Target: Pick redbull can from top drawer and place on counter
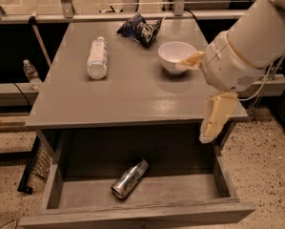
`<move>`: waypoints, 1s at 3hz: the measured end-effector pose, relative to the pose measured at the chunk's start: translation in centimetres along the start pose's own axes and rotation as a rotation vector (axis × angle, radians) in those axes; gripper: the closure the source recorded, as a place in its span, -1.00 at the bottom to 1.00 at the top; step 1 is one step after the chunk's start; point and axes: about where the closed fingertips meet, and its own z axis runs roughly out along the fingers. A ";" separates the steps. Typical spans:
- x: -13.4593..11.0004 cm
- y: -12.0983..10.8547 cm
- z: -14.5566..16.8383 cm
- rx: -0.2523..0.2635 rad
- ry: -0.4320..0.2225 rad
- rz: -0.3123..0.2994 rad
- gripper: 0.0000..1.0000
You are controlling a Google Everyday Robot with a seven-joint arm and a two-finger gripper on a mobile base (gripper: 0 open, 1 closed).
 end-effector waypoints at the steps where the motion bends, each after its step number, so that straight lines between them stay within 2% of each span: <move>1: -3.9 1.6 2.7 -0.044 -0.067 -0.209 -1.00; 2: -4.2 1.8 2.8 -0.047 -0.068 -0.271 -1.00; 3: -4.2 1.8 3.0 -0.052 -0.059 -0.270 -1.00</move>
Offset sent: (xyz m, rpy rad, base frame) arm -0.0155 0.0361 -0.0123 0.0110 -0.0271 0.1837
